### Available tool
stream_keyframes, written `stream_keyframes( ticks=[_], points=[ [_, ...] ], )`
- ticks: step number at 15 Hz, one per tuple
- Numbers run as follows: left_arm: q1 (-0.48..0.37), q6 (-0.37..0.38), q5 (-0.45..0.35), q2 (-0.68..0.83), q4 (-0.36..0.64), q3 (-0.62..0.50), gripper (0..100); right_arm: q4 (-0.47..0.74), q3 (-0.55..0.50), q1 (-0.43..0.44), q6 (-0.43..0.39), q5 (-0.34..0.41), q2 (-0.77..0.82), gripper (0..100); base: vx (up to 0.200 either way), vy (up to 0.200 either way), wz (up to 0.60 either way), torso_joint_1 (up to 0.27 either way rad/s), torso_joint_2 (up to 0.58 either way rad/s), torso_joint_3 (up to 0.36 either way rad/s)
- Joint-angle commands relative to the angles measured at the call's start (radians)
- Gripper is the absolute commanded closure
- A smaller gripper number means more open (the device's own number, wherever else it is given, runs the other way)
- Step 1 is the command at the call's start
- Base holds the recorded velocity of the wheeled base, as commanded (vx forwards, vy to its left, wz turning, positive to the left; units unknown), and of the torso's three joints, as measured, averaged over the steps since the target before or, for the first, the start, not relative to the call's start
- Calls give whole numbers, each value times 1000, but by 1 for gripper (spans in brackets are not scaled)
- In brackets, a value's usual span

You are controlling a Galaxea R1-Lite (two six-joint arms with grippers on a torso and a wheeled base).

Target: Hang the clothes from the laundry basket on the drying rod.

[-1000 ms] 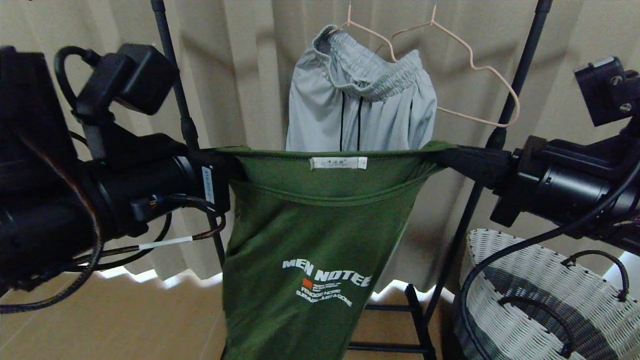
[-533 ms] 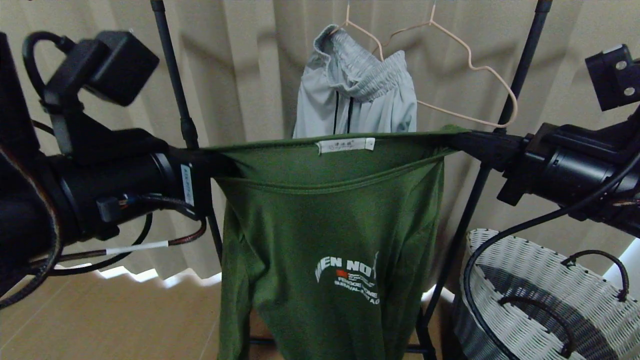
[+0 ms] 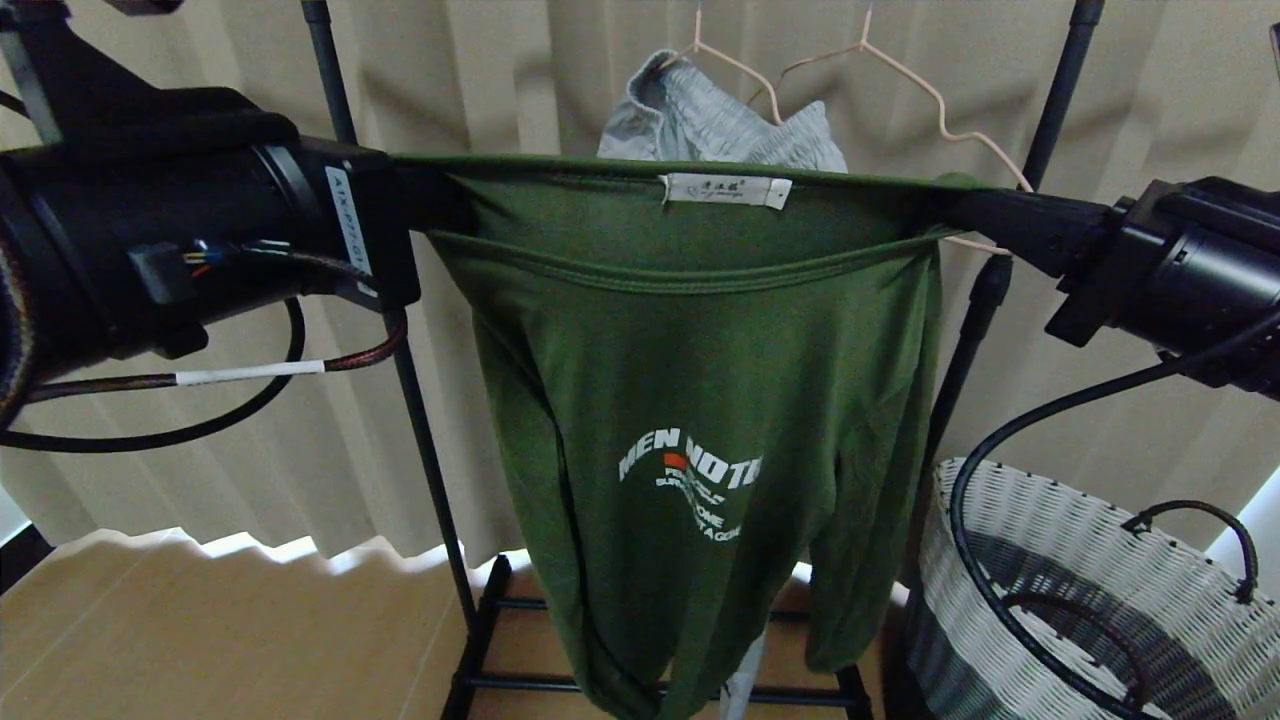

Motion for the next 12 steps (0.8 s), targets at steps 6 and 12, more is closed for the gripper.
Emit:
stream_keyframes(
  ticks=[6,12],
  points=[
    [5,-2,-4,162,-4,-136,100,131,1,1,5,12,-150,100,0,0,0,0,0,0],
    [16,-2,-2,297,-1,-255,100,137,77,6,40,102,-204,100,0,0,0,0,0,0]
  ],
)
